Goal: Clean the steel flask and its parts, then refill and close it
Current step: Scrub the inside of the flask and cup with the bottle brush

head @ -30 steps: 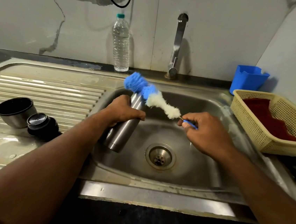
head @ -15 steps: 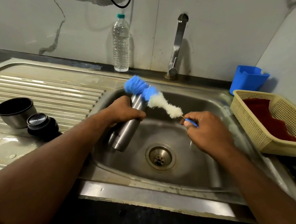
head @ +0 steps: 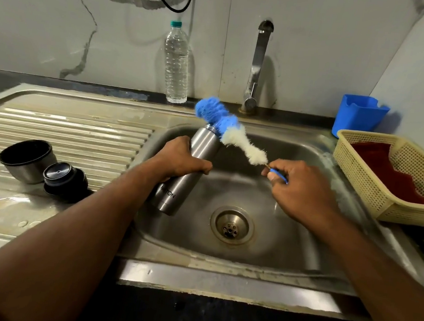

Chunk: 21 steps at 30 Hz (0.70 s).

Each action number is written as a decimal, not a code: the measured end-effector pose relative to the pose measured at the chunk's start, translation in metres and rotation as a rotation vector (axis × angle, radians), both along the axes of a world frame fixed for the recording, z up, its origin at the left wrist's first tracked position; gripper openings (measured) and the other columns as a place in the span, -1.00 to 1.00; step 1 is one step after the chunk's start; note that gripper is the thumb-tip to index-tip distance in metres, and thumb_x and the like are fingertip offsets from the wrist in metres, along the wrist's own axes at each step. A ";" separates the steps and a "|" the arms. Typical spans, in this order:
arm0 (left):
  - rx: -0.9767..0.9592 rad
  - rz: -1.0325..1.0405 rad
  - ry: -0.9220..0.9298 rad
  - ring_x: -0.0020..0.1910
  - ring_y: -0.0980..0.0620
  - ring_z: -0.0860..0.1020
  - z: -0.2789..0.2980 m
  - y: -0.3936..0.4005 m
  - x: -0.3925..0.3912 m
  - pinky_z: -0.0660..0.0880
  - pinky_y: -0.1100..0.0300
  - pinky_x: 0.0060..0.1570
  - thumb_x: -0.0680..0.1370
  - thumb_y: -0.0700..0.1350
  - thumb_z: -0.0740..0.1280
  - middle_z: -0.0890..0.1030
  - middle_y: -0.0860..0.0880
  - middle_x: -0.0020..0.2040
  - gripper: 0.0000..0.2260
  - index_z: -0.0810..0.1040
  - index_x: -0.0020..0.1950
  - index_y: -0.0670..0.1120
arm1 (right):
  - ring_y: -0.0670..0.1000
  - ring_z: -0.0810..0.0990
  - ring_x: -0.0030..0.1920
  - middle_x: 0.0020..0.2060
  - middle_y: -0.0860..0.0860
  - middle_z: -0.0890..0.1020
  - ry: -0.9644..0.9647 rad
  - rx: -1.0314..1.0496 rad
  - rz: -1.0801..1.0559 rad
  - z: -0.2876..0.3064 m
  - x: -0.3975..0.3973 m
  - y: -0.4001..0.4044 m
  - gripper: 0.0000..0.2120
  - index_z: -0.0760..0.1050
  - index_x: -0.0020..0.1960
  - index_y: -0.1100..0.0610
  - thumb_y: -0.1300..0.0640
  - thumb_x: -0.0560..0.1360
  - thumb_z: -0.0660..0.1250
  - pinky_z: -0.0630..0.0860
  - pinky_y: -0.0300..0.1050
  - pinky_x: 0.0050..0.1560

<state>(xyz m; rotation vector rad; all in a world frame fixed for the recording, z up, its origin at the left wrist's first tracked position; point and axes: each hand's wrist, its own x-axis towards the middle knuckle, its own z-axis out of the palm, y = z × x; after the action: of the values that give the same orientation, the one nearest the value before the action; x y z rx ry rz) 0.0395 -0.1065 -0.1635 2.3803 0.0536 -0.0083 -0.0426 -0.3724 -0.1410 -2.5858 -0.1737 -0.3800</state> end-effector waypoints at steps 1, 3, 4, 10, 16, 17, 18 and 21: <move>-0.006 0.004 0.008 -0.05 -0.04 0.64 -0.001 0.000 0.001 0.64 0.05 -0.12 0.22 0.14 0.64 0.64 -0.07 0.02 -0.35 0.54 0.20 -0.09 | -0.01 0.60 -0.26 -0.31 -0.08 0.63 0.020 -0.016 0.018 0.000 -0.001 0.001 -0.88 0.62 -0.03 -0.04 0.10 0.56 0.31 0.63 0.03 -0.15; -0.022 0.014 0.017 -0.08 -0.02 0.63 -0.003 0.000 0.002 0.57 0.11 -0.21 0.29 0.08 0.65 0.63 -0.07 0.01 -0.41 0.52 0.20 -0.09 | -0.01 0.60 -0.24 -0.30 -0.10 0.63 0.027 -0.033 0.012 0.001 -0.001 0.002 -0.88 0.62 -0.02 -0.06 0.07 0.56 0.31 0.62 0.01 -0.13; -0.033 0.019 0.018 -0.07 -0.02 0.63 -0.003 -0.001 0.002 0.57 0.11 -0.21 0.30 0.07 0.65 0.63 -0.07 0.02 -0.41 0.52 0.21 -0.09 | -0.01 0.60 -0.23 -0.29 -0.09 0.64 0.009 -0.023 -0.010 0.001 0.000 0.001 -0.88 0.62 -0.02 -0.06 0.07 0.56 0.31 0.62 0.03 -0.12; -0.164 0.013 0.106 -0.07 -0.11 0.67 -0.002 -0.003 0.002 0.64 0.06 -0.20 0.35 -0.10 0.62 0.63 -0.16 0.04 -0.45 0.46 0.25 -0.13 | 0.00 0.61 -0.24 -0.30 -0.08 0.64 0.036 -0.033 -0.006 -0.001 0.000 0.001 -0.88 0.61 -0.05 -0.05 0.08 0.54 0.30 0.63 0.04 -0.13; -0.220 0.010 0.109 -0.11 -0.13 0.69 0.000 -0.005 0.001 0.66 0.03 -0.19 0.37 -0.15 0.60 0.67 -0.23 0.00 -0.56 0.52 0.15 -0.18 | 0.00 0.61 -0.21 -0.27 -0.09 0.65 0.049 -0.032 -0.010 -0.001 0.002 -0.001 -0.89 0.63 -0.03 -0.05 0.07 0.56 0.31 0.63 0.02 -0.10; -0.202 0.018 0.099 -0.09 -0.13 0.69 0.000 -0.005 0.001 0.66 0.02 -0.18 0.35 -0.11 0.62 0.66 -0.20 0.00 -0.52 0.52 0.16 -0.17 | 0.01 0.62 -0.20 -0.26 -0.07 0.66 0.034 -0.026 -0.032 -0.001 0.002 -0.002 -0.88 0.64 -0.03 -0.04 0.08 0.56 0.32 0.63 0.03 -0.08; -0.189 0.024 0.096 -0.07 -0.13 0.68 0.000 -0.004 0.001 0.67 0.02 -0.16 0.33 -0.07 0.64 0.66 -0.17 0.00 -0.48 0.51 0.18 -0.15 | 0.02 0.62 -0.20 -0.26 -0.07 0.66 0.023 -0.020 -0.036 -0.002 0.003 -0.002 -0.88 0.64 -0.04 -0.03 0.09 0.56 0.32 0.63 0.03 -0.09; -0.176 0.006 0.109 -0.03 -0.12 0.68 -0.002 -0.002 0.003 0.69 -0.05 -0.02 0.34 -0.05 0.66 0.65 -0.15 0.04 -0.46 0.50 0.20 -0.12 | -0.01 0.61 -0.24 -0.30 -0.09 0.64 0.033 -0.027 0.022 -0.003 0.001 0.001 -0.89 0.63 -0.04 -0.05 0.08 0.56 0.32 0.61 0.00 -0.15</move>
<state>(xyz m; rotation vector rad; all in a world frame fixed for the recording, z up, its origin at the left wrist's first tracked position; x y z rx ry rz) 0.0420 -0.1090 -0.1656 2.2024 0.1080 -0.1350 -0.0414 -0.3710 -0.1437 -2.6128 -0.1975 -0.3294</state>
